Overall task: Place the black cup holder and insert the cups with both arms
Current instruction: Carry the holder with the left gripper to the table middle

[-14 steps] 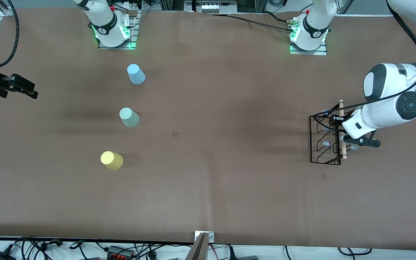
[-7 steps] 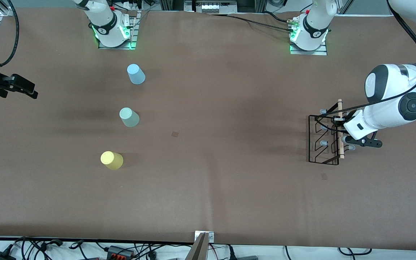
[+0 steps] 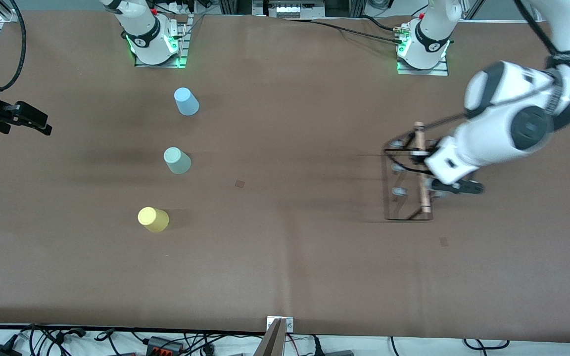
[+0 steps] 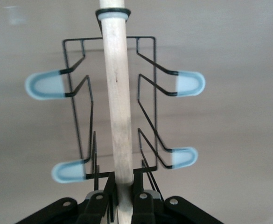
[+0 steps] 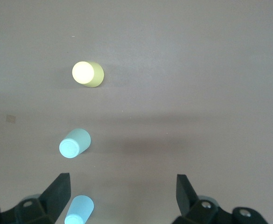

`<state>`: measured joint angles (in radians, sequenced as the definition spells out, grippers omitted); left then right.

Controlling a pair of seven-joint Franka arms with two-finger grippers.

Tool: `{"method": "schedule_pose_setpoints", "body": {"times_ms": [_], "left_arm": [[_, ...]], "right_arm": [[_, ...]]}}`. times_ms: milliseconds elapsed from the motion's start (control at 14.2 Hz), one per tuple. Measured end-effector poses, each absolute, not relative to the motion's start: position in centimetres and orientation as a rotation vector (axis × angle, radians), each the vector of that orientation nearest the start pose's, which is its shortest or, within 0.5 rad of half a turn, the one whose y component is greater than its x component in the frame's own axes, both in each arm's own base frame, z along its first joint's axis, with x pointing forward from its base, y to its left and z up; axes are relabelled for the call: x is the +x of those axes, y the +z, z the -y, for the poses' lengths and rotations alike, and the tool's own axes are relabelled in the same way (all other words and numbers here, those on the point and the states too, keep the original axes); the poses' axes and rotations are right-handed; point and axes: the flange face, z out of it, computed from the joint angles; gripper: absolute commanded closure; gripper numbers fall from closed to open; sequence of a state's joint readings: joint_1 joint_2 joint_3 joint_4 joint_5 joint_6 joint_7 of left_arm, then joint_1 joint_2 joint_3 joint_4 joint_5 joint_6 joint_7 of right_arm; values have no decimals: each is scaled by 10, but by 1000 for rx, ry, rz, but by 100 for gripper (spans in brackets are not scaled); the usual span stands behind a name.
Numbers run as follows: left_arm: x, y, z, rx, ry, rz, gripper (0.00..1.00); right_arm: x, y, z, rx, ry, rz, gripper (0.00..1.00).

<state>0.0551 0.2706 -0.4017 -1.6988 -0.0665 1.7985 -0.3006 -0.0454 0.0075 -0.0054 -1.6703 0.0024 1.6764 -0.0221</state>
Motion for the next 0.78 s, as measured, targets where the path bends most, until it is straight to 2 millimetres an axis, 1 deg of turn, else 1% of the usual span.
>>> {"method": "schedule_pose_setpoints", "body": {"times_ms": [141,283,424,494,565,636,777], "left_arm": [[568,452,265,-3248,292,15,99],[550,458,328,-3252,298,87,99],[537,455,379,-3265,315,67,99],[533,454,401,-3277,322,43,99],[531,452,416,-3286,330,34,99],[532,449,426,-3296,335,38,99],[540,442,438,-3329,319,64,99]], "right_arm": [[563,582,29,-3139,2,-46,0],[563,582,29,-3139,2,-47,0],[563,582,29,-3139,3,-49,0],[563,582,30,-3139,3,-51,0],[563,582,31,-3139,2,-52,0],[563,582,31,-3139,2,-54,0],[563,582,31,-3139,1,-55,0]]}}
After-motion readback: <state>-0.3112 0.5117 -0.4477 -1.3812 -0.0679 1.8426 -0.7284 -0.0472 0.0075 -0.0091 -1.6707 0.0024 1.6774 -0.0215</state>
